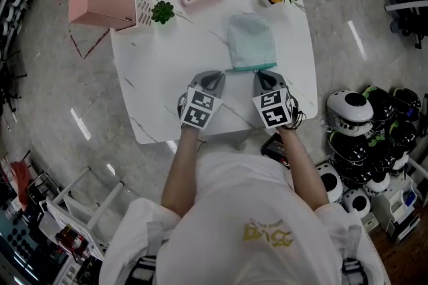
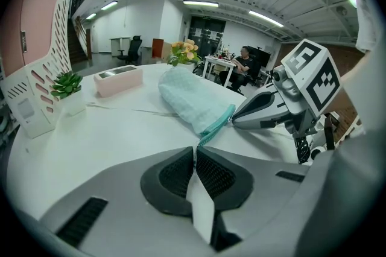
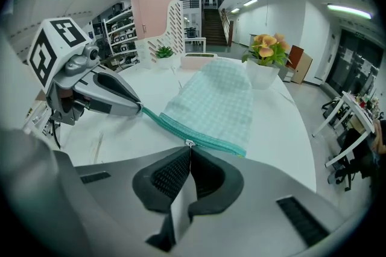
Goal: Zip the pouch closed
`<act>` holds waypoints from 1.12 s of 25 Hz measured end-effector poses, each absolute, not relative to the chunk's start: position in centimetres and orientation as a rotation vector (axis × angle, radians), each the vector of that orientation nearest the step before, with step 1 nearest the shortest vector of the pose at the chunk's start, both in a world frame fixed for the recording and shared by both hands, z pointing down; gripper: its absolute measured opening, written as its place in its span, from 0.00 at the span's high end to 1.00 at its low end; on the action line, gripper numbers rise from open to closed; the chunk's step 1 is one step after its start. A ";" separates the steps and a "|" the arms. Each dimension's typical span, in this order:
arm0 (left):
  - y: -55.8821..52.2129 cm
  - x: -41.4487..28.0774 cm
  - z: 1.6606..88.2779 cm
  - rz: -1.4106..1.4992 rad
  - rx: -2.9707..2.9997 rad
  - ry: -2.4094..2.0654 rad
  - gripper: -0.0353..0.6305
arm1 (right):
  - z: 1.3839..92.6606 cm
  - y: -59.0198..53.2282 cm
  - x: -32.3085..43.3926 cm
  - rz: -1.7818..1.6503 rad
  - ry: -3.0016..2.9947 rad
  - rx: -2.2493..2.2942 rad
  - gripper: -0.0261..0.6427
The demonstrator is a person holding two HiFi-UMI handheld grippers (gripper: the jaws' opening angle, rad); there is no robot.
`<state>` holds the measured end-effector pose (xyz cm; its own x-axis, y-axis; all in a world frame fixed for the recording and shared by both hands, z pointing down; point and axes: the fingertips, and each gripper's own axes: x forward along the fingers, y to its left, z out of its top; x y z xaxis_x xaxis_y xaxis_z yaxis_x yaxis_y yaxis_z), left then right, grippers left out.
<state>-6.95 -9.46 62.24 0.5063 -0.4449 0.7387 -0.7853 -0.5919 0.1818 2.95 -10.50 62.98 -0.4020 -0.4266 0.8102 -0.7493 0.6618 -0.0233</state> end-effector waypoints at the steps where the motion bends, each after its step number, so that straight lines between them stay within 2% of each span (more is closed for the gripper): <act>1: -9.6 -7.0 62.2 0.893 2.248 -1.013 0.89 | 63.0 -10.6 3.2 0.496 -2.045 0.914 0.94; 22: -9.4 -8.8 62.4 0.875 2.202 -1.097 0.89 | 63.1 -11.1 6.2 0.556 -1.986 1.051 0.93; 25: -9.4 -9.0 62.5 0.843 2.191 -1.122 0.87 | 63.1 -11.0 6.1 0.570 -1.978 1.085 0.93; 28: -9.5 -9.5 62.1 0.811 2.178 -1.164 0.81 | 62.7 -10.7 6.3 0.595 -1.984 1.116 0.92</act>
